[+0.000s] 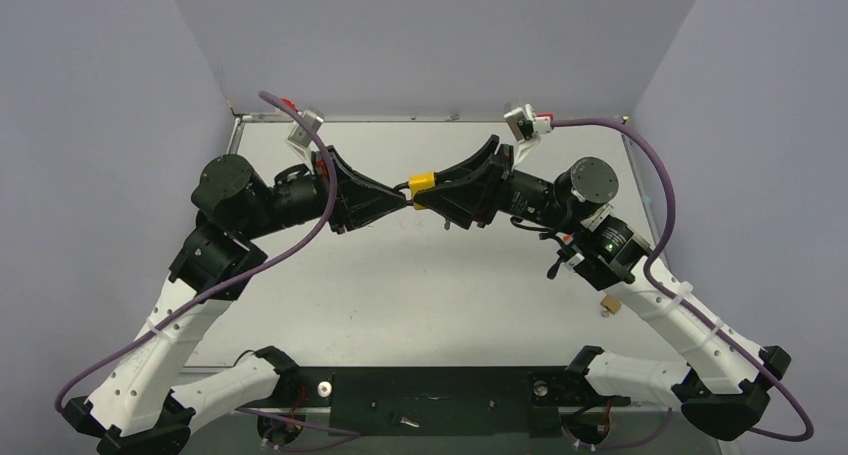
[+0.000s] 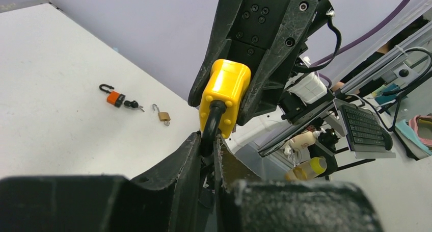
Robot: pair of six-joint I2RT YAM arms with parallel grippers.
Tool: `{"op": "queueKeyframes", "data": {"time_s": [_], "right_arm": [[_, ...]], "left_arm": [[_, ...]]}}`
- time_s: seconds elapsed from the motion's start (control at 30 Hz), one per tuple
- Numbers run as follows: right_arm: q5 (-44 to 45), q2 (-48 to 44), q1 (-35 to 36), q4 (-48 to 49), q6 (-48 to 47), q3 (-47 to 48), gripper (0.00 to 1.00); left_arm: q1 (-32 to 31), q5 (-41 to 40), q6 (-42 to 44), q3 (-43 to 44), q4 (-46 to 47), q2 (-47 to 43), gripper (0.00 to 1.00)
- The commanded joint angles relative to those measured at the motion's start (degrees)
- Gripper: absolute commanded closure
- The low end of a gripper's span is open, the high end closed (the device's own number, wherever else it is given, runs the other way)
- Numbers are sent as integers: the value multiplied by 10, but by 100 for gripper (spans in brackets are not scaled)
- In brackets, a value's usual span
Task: Lock with the key
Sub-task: Lock the lock.
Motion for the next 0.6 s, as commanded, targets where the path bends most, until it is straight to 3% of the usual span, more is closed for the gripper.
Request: {"op": "queueKeyframes", "data": {"time_s": [0.0, 0.27, 0.4, 0.47, 0.57], "right_arm": [[-48, 28, 6, 32, 34, -34, 100], [-53, 6, -18, 88, 79, -63, 100], [-64, -4, -38, 112, 102, -79, 100], [-65, -5, -40, 107, 99, -81, 100], [-59, -7, -42, 82, 77, -77, 97]], "left_arm": [[-14, 36, 2, 14, 46, 15, 87], [-13, 47, -7, 11, 65, 18, 81], [-10, 44, -7, 11, 64, 15, 88], [-8, 39, -7, 10, 66, 13, 98], [-6, 30, -5, 11, 64, 13, 100]]}}
